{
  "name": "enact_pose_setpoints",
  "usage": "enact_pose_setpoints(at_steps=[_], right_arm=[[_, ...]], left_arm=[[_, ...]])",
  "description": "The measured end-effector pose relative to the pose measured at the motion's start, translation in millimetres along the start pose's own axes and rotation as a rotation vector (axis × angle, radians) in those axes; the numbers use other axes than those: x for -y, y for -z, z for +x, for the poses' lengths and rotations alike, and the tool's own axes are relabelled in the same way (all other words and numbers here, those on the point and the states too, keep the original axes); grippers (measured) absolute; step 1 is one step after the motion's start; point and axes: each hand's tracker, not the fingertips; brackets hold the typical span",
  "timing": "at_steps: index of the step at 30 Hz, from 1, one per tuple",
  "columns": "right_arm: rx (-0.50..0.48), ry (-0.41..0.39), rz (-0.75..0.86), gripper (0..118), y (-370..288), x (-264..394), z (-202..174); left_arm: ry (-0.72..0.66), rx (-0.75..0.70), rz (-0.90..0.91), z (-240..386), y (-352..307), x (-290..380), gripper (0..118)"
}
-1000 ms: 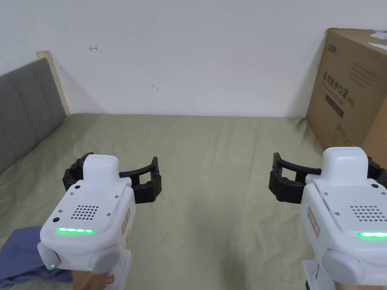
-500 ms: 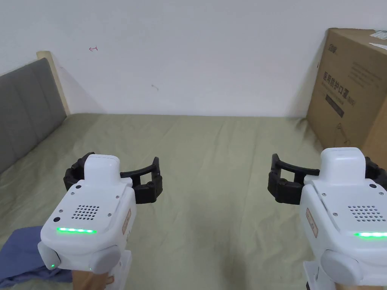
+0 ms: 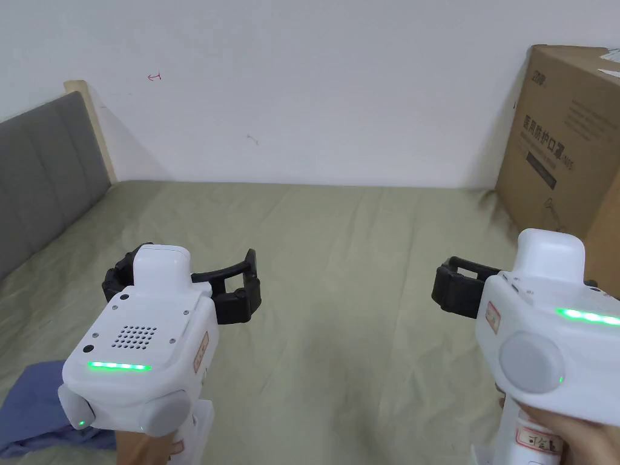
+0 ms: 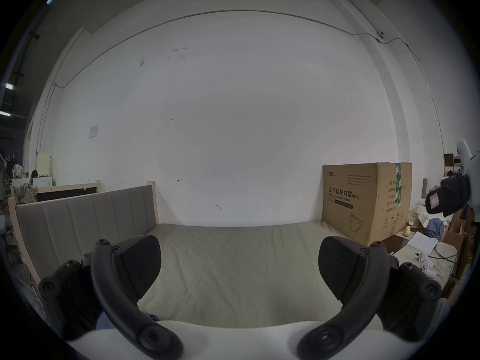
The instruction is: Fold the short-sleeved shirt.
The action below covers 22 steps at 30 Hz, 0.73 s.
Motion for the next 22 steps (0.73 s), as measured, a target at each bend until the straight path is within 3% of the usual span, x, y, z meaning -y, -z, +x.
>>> enact_pose_setpoints(at_steps=[2,5,15,22], right_arm=[[0.042,0.008,-0.118,118,4,-6,0],[0.094,-0.041,-0.212,118,10,-10,-7],[0.052,-0.018,-0.147,115,11,-2,0],[0.096,-0.073,-0.082,115,7,1,-4]], left_arm=[[-0.005,0.001,0.000,-1,0,0,118],[-0.008,0.000,0.002,-1,0,0,118],[-0.002,0.003,-0.003,-2,-1,0,118],[-0.003,0.007,0.004,-1,-3,-2,118]])
